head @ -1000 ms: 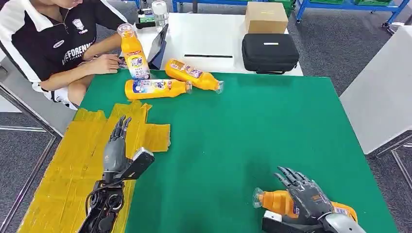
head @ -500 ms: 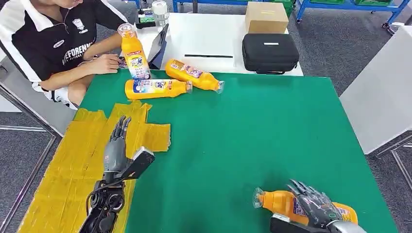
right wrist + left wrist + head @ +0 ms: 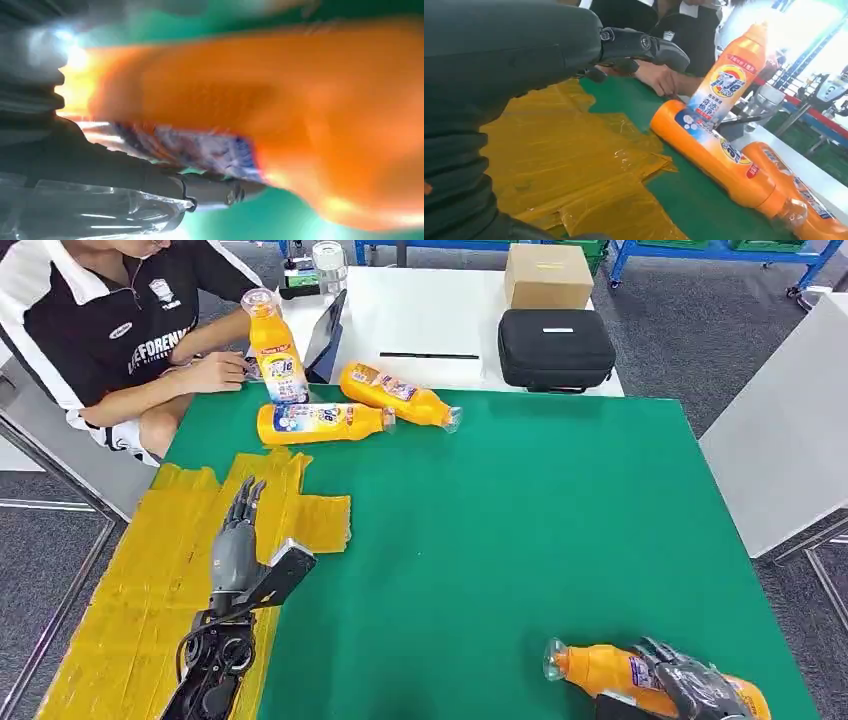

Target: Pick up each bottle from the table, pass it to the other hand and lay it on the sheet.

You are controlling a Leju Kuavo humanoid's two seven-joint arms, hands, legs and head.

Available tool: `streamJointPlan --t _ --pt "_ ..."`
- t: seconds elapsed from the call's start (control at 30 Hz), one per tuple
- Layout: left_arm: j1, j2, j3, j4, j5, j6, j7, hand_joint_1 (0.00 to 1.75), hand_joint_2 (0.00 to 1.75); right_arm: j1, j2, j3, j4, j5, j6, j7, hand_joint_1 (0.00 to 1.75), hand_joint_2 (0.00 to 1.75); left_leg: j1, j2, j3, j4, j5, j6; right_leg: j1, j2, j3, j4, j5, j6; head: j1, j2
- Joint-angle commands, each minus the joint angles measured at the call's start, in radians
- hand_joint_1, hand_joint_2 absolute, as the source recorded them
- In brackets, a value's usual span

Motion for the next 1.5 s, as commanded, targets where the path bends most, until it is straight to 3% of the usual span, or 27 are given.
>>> streamJointPlan --t 0.03,0.07,0.3,0.53,0.7,0.8,0.93,1.27,1.3,1.33,1.37,1.5 --pt "-0.027 -0.006 0.005 0.070 -0.008 0.002 0.008 0.00 1.75 -0.103 0.129 -0.010 0.159 0.119 -0.089 0.026 1.75 1.75 0.003 0.002 0.012 -0.002 -0.004 -0.006 0.003 -0.001 0.012 -0.003 -0.003 -0.002 0.000 0.000" --pt "-0.029 -0.007 0.005 0.071 -0.008 0.001 0.009 0.00 1.75 -0.110 0.135 -0.007 0.161 0.140 -0.108 0.028 1.75 1.75 0.002 0.001 0.005 -0.002 -0.001 -0.003 0.002 0.000 0.005 -0.003 0.000 -0.001 0.000 0.000" --pt "-0.042 -0.015 0.002 0.085 -0.017 -0.006 0.008 0.00 1.75 -0.226 0.203 0.070 0.244 0.230 -0.307 -0.001 1.75 1.75 0.002 0.003 0.006 -0.001 -0.002 -0.003 0.002 0.001 0.006 -0.003 0.000 -0.001 0.000 0.000" --pt "-0.046 -0.017 0.000 0.091 -0.017 -0.003 0.007 0.00 1.75 -0.231 0.202 0.088 0.250 0.235 -0.315 0.010 1.75 1.75 0.002 0.002 0.008 -0.001 -0.002 -0.004 0.002 -0.001 0.008 -0.002 -0.002 -0.001 0.000 0.000" --pt "-0.060 -0.020 -0.016 0.112 -0.013 -0.001 -0.008 0.00 1.75 -0.300 0.242 0.205 0.289 0.208 -0.424 -0.056 1.75 1.75 0.002 0.003 0.005 -0.001 -0.001 -0.003 0.001 0.002 0.005 -0.001 0.000 -0.001 0.000 0.000" --pt "-0.050 -0.025 -0.033 0.121 -0.006 0.010 -0.026 0.00 1.75 -0.340 0.253 0.309 0.333 0.204 -0.446 -0.041 1.75 1.75 0.002 0.006 0.007 -0.001 -0.002 -0.004 0.002 0.004 0.007 -0.001 -0.001 -0.001 0.000 0.000" --pt "-0.094 -0.028 -0.069 0.159 0.005 0.005 -0.032 0.00 1.75 -0.471 0.247 0.438 0.474 0.170 -0.434 -0.055 1.75 1.75 0.002 0.004 0.005 -0.001 -0.001 -0.003 0.002 0.002 0.004 -0.002 0.000 -0.001 0.000 0.000" --pt "-0.123 -0.024 -0.098 0.192 0.022 0.006 -0.043 0.00 1.75 -0.609 0.255 0.545 0.679 0.137 -0.419 -0.066 1.75 1.75 0.002 0.004 0.008 -0.001 -0.001 -0.003 0.002 0.001 0.008 -0.001 -0.001 -0.001 0.000 0.000" --pt "-0.129 -0.022 -0.103 0.204 0.028 0.015 -0.044 0.00 1.75 -0.626 0.255 0.560 0.717 0.135 -0.406 -0.054 1.55 1.75 0.003 0.003 0.009 -0.001 -0.002 -0.004 0.002 0.001 0.010 -0.001 -0.002 -0.001 0.000 0.000" --pt "-0.132 -0.021 -0.105 0.208 0.030 0.018 -0.045 0.00 1.75 -0.633 0.254 0.570 0.735 0.136 -0.389 -0.044 1.24 1.75 0.002 0.003 0.006 -0.001 0.000 -0.002 0.002 0.001 0.006 -0.001 0.000 0.000 0.000 0.000" --pt "-0.136 -0.019 -0.107 0.219 0.036 0.023 -0.045 0.00 1.75 -0.650 0.249 0.592 0.776 0.147 -0.364 -0.030 0.02 1.75 0.002 0.003 0.008 -0.001 -0.001 -0.003 0.002 0.001 0.008 -0.001 -0.001 -0.001 0.000 0.000" --pt "-0.149 -0.018 -0.114 0.244 0.050 0.035 -0.047 0.00 1.75 -0.679 0.243 0.626 0.866 0.140 -0.343 -0.023 0.00 1.75 0.002 0.002 0.007 -0.001 0.000 -0.003 0.002 0.000 0.007 -0.001 0.000 -0.001 0.000 0.000"
